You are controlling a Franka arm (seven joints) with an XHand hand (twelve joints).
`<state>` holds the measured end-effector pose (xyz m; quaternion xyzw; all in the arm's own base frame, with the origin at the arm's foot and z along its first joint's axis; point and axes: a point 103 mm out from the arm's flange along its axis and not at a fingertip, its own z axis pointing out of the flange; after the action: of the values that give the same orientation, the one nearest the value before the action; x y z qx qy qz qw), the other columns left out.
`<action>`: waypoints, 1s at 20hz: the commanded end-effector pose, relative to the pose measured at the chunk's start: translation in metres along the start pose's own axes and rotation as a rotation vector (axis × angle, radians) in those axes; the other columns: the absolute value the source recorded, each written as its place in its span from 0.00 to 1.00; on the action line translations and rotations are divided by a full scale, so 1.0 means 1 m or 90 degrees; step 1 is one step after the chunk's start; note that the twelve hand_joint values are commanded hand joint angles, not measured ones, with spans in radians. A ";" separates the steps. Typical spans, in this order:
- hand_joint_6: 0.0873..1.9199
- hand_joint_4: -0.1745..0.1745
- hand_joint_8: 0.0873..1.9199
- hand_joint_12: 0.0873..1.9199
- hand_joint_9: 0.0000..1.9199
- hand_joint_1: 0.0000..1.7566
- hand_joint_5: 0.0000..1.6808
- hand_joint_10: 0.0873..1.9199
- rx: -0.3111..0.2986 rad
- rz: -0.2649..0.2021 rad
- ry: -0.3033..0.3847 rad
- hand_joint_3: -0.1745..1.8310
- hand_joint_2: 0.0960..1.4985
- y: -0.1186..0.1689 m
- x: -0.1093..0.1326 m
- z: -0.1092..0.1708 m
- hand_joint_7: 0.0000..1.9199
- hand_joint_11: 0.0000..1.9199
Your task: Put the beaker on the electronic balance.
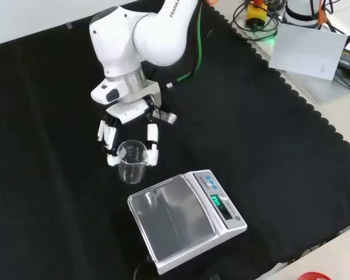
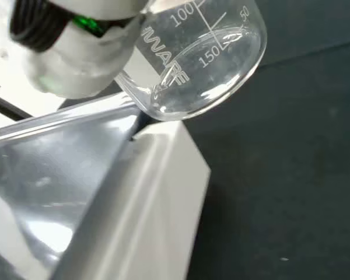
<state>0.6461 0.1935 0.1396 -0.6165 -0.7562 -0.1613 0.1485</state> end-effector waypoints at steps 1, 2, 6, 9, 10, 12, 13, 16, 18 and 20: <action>0.15 1.00 0.43 0.60 0.62 0.64 0.81 0.26 0.002 -0.034 0.004 0.22 0.52 0.002 0.026 0.005 0.62 0.48; 0.15 1.00 0.43 0.60 0.62 0.64 0.81 0.26 0.005 -0.039 0.007 0.22 0.52 0.002 0.030 0.007 0.62 0.48; 0.15 1.00 0.43 0.60 0.62 0.64 0.82 0.26 0.020 -0.065 0.015 0.22 0.52 0.001 0.049 0.019 0.62 0.48; 0.15 1.00 0.43 0.60 0.62 0.64 0.82 0.26 0.039 -0.092 0.021 0.22 0.52 -0.005 0.064 0.032 0.62 0.47; 0.15 1.00 0.43 0.60 0.62 0.64 0.82 0.26 0.043 -0.093 0.024 0.22 0.52 -0.007 0.066 0.036 0.62 0.47; 0.15 1.00 0.43 0.60 0.62 0.64 0.82 0.26 0.059 -0.098 0.030 0.22 0.52 -0.010 0.074 0.048 0.62 0.47; 0.15 1.00 0.43 0.60 0.62 0.64 0.82 0.26 0.062 -0.099 0.031 0.22 0.52 -0.011 0.076 0.051 0.62 0.47; 0.14 1.00 0.43 0.60 0.62 0.64 0.82 0.26 0.079 -0.101 0.030 0.22 0.52 -0.010 0.080 0.063 0.62 0.47; 0.14 1.00 0.43 0.60 0.62 0.64 0.82 0.26 0.090 -0.097 0.029 0.22 0.52 -0.011 0.078 0.067 0.62 0.47; 0.14 1.00 0.43 0.60 0.62 0.64 0.82 0.26 0.098 -0.100 0.025 0.22 0.52 -0.010 0.080 0.071 0.62 0.47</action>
<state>0.6224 0.2851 0.1185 -0.5431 -0.8055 -0.1448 0.1876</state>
